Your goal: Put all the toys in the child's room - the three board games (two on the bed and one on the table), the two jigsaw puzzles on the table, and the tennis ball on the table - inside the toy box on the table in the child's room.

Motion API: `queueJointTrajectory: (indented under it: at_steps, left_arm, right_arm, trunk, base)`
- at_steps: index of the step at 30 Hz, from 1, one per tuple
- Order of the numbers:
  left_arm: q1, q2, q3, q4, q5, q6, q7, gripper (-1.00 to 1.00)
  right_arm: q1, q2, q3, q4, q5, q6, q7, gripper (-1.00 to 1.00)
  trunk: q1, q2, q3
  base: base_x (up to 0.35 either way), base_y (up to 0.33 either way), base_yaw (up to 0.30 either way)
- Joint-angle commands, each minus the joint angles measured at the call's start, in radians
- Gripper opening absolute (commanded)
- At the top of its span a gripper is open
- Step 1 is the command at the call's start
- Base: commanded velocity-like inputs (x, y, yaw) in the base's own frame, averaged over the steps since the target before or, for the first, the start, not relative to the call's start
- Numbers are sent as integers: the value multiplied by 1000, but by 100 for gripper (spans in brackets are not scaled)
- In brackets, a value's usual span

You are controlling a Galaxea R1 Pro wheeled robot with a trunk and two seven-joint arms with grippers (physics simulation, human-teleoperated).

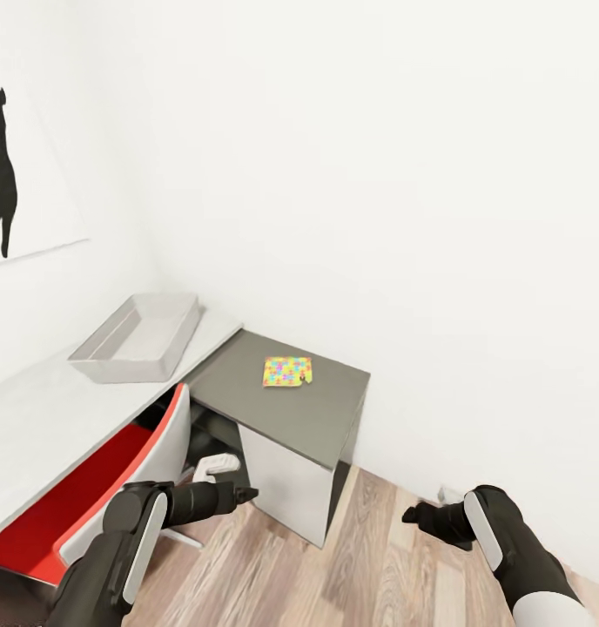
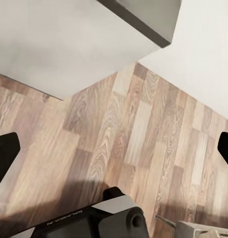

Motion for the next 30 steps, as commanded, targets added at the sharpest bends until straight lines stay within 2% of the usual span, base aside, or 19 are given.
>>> queueJointTrajectory:
  at_steps: [1, 20, 30]
  left_arm:
    - [-1, -1, 2, 0, 6, 8, 1, 100]
    - [-1, -1, 2, -1, 6, 8, 1, 100]
    - [-1, 6, 11, -19, 13, 8, -7, 100]
  right_arm:
    - [-1, 0, -2, -1, 6, 4, 8, 100]
    - [-1, 0, -2, -1, 6, 4, 8, 100]
    - [0, 0, -2, -7, 4, 6, 13, 100]
  trunk:
    - [1, -2, -2]
    - [1, -2, -2]
    - [1, -2, -2]
  base:
    - [230, -212, 290]
    - [185, -189, 291]
    - [48, -53, 292]
